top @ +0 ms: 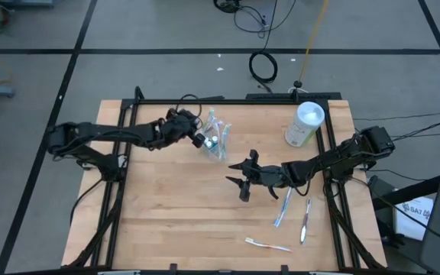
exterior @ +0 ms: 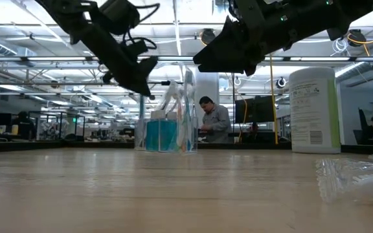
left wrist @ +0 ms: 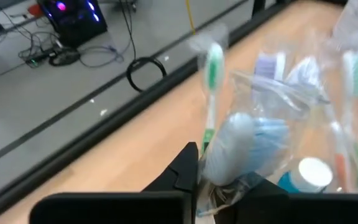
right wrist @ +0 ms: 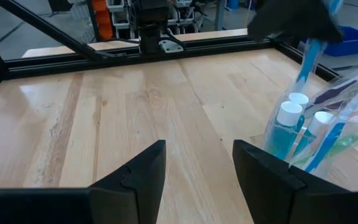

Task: Pick & Place toothbrushing station
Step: Put the left blue toothbrush into the left section of the organizer, then put the orange toothbrush into the right section of the organizer

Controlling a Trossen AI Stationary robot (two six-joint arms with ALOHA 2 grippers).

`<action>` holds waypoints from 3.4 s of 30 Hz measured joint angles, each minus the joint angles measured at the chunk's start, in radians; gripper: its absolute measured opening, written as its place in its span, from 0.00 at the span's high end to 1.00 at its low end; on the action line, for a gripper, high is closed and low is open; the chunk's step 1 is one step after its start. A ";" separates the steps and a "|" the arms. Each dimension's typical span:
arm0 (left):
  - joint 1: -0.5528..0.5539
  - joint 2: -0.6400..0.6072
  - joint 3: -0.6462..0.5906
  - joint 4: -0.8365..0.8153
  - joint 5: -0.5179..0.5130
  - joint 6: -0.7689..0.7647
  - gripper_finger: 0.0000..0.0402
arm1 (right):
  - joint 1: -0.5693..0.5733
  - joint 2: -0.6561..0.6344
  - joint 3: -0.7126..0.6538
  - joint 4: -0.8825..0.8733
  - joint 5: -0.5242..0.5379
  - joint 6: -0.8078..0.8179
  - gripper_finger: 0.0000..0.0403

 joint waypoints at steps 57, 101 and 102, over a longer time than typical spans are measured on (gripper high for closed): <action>-0.539 -0.191 -0.002 -0.127 0.306 0.011 0.46 | 0.075 0.001 0.000 0.002 -0.262 0.071 0.58; -0.568 -0.191 -0.001 -0.124 0.295 -0.025 0.46 | 0.534 0.273 0.239 -0.624 -0.208 0.625 0.58; -0.568 -0.191 -0.001 -0.124 0.295 -0.025 0.46 | 0.534 0.273 0.218 -0.591 -0.207 0.620 0.58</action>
